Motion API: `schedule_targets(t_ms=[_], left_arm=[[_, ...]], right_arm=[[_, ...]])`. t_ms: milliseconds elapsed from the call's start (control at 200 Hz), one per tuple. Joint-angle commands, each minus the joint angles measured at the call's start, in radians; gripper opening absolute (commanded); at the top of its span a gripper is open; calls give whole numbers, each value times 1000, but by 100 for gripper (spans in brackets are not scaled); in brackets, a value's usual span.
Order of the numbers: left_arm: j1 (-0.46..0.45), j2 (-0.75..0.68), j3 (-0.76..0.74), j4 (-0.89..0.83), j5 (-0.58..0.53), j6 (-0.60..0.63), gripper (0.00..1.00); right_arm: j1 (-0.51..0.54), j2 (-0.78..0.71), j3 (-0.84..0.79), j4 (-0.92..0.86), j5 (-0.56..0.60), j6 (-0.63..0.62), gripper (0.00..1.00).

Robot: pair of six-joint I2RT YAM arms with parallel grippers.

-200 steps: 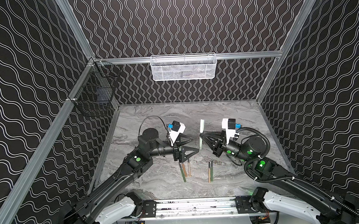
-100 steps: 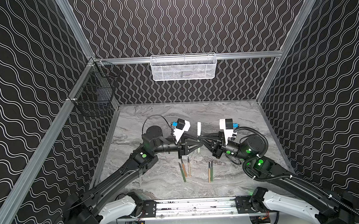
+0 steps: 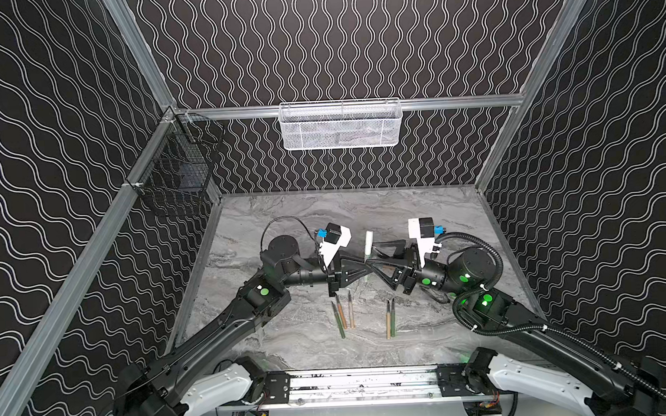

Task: Insert the pens into the pen caps

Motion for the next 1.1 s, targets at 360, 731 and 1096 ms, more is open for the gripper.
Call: schedule_targets(t_ms=[360,731,1096], left_arm=[[0,-36,-56,58,24,9,0],[-2,-38,-66,36,6,30,0],[-2,-26,-70,59,-17,22,0]], right_arm=[[-31,52,205,-254,24,-94,85],[-31,128,241,-191,-43,-77,54],[-30,115,145,-121,-122,-27,0]])
